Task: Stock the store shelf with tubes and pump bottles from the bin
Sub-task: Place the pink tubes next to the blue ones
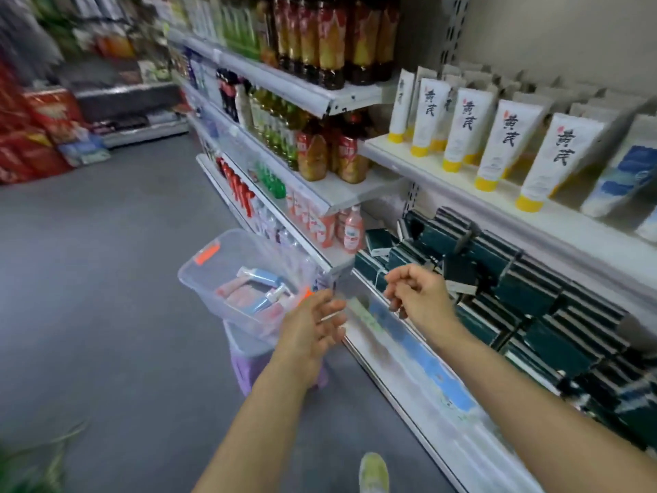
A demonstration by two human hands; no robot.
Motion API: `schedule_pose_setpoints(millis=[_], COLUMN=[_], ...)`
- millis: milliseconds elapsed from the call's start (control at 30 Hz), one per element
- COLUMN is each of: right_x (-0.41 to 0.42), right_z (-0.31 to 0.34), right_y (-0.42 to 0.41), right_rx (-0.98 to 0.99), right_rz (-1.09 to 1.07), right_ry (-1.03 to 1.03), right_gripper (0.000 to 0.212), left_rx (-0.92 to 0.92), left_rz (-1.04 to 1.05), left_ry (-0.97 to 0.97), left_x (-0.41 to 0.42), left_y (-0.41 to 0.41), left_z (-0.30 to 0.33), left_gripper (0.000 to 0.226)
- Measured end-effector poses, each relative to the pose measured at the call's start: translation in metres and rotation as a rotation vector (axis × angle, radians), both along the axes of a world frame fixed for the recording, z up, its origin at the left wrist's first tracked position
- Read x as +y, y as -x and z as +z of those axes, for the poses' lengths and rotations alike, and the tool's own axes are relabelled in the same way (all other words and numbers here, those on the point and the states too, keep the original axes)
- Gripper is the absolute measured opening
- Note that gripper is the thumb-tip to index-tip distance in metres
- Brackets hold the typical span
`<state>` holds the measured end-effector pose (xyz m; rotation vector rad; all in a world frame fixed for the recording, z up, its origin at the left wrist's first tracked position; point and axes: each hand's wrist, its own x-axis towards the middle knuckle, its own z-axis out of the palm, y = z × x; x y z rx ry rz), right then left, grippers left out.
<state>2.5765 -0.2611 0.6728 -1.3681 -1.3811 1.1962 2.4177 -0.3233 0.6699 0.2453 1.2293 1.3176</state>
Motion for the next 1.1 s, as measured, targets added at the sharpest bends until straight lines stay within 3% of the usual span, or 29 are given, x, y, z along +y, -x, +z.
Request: schedule_pose_setpoints(millis=[533, 767, 1100], right_x=[0.158, 0.239, 0.274], right_z=[-0.074, -0.117, -0.187], right_y=[0.184, 0.252, 0.326], right_rx=[-0.09, -0.165, -0.161], right_rz=[0.45, 0.515, 0.526], right_ry=[0.244, 0.354, 0.574], right_gripper=[0.031, 0.029, 0.024], left_rx=[-0.045, -0.048, 0.003], left_rz=[0.393, 0.494, 0.448], left_ry=[0.189, 0.258, 0.399], left_x=[0.108, 0.183, 0.247], left_y=[0.189, 0.261, 0.337], left_z=[-0.067, -0.098, -0.154], left_gripper=[0.021, 0.012, 0.013])
